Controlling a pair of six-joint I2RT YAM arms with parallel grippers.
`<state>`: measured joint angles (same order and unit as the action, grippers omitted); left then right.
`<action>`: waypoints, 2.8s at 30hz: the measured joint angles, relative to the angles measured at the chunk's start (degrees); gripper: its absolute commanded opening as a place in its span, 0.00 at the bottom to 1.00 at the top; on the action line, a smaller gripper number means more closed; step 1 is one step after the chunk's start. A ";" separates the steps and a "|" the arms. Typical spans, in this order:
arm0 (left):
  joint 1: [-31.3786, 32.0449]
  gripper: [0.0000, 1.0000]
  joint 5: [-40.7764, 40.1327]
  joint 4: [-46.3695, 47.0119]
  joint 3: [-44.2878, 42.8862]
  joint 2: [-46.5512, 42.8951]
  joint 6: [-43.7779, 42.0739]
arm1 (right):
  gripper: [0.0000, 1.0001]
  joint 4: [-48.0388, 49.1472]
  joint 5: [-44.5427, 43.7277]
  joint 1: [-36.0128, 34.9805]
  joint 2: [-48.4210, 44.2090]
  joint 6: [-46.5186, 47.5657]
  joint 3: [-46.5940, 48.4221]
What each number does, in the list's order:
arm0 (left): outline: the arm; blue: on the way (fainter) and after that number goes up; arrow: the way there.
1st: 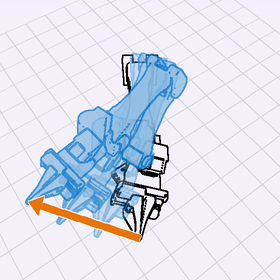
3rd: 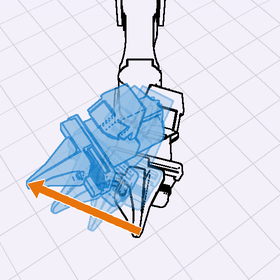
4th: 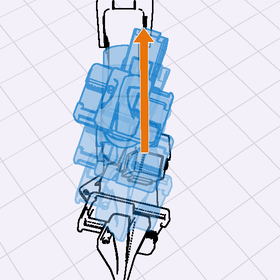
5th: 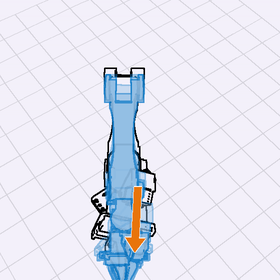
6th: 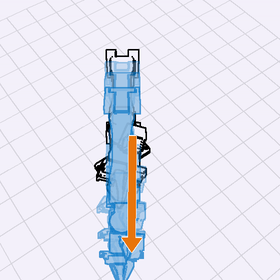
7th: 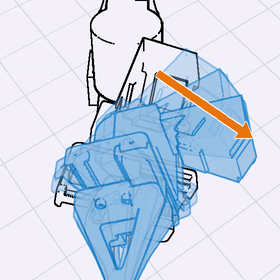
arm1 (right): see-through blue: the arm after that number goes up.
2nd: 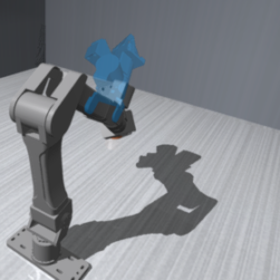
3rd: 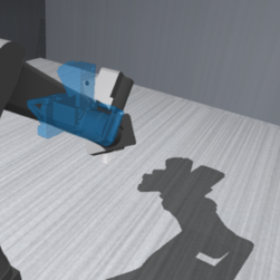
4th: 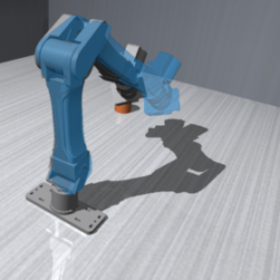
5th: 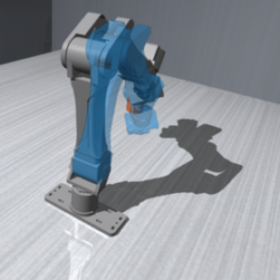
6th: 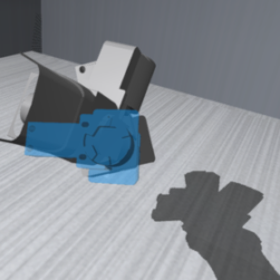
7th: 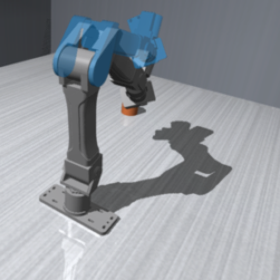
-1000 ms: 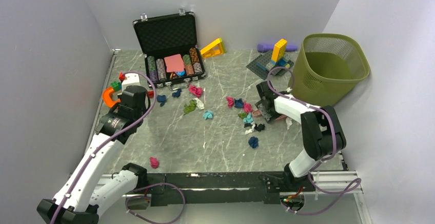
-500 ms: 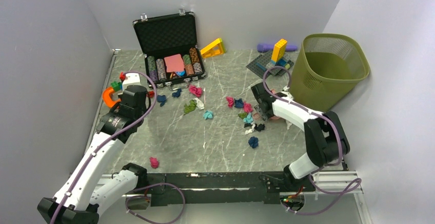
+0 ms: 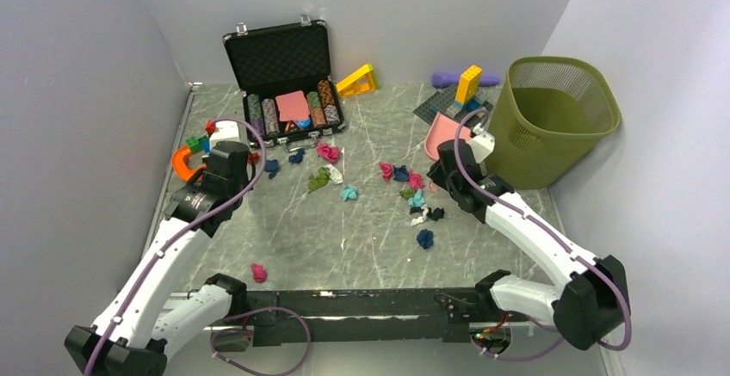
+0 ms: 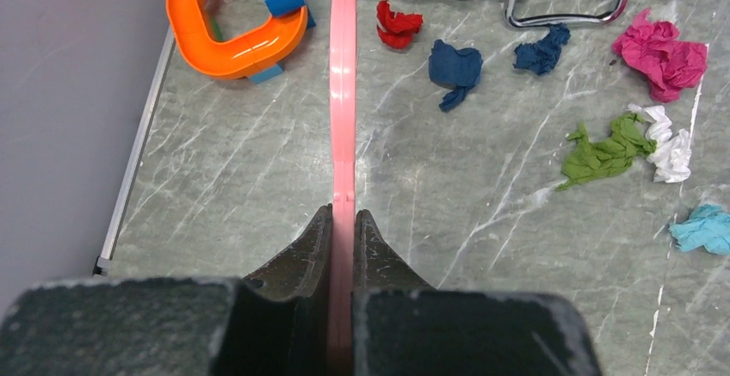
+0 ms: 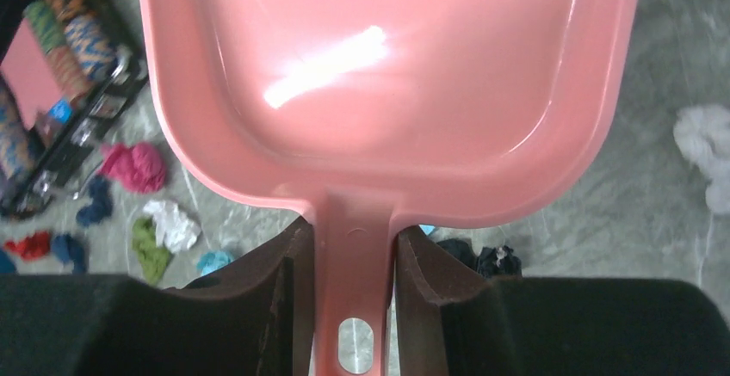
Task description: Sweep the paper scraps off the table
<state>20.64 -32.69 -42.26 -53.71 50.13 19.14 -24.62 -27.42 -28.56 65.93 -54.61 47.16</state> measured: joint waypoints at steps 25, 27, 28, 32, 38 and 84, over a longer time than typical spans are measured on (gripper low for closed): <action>-0.04 0.00 -0.20 -1.01 -7.17 9.40 1.51 | 0.00 7.52 30.95 -9.81 -7.74 33.51 -6.27; -0.07 0.00 -1.03 -1.07 -7.17 9.38 1.46 | 0.00 7.04 30.64 -12.96 -5.84 34.14 -6.03; -0.07 0.00 -1.31 -1.07 -7.17 9.38 1.44 | 0.00 6.88 30.47 -14.43 -4.68 34.49 -5.81; -0.07 0.00 -2.58 -1.05 -7.06 9.31 1.20 | 0.00 6.21 29.44 -20.15 1.16 36.26 -4.09; -0.11 0.00 -4.37 -0.79 -4.61 7.78 1.07 | 0.00 4.46 27.63 -28.00 11.76 39.63 1.31; -0.22 0.00 -2.05 -0.15 -0.85 2.08 1.03 | 0.55 6.88 21.38 -38.66 32.54 44.22 12.13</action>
<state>20.43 -34.74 -42.41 -54.57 52.21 20.16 -17.74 -6.04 -67.22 98.48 -10.39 59.29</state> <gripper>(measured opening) 0.102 0.556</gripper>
